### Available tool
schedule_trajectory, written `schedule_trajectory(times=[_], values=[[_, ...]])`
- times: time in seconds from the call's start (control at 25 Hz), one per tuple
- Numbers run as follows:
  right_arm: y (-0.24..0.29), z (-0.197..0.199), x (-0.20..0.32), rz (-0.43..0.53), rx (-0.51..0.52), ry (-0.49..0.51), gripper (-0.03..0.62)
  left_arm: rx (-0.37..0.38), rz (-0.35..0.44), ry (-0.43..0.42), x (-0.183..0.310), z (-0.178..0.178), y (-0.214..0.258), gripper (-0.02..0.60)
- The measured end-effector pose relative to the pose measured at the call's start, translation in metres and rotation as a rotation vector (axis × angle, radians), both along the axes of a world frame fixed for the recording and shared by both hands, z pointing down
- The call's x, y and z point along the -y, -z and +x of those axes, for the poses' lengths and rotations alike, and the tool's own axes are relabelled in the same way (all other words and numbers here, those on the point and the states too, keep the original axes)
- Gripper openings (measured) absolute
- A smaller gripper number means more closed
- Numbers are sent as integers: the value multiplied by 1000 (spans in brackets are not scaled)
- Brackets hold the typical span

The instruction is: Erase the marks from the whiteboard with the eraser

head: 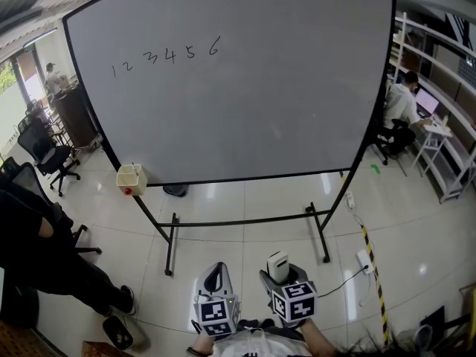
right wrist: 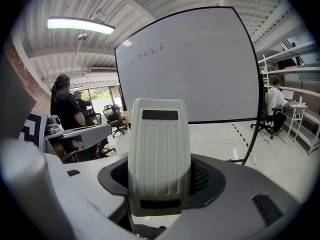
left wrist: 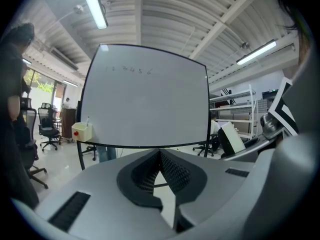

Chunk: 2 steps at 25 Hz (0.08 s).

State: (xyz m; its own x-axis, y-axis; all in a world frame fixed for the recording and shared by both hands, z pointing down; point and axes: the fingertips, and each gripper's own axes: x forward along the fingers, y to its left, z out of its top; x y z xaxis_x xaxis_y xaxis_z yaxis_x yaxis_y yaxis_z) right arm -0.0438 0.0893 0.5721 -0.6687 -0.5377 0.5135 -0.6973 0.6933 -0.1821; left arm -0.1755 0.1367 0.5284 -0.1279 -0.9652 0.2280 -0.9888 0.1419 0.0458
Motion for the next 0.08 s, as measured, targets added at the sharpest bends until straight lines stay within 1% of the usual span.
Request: schedule_trajectory(times=[0.08], values=[[0,0,-1,-2,-1,3,274,0,-5,6,0,0,-1,3]])
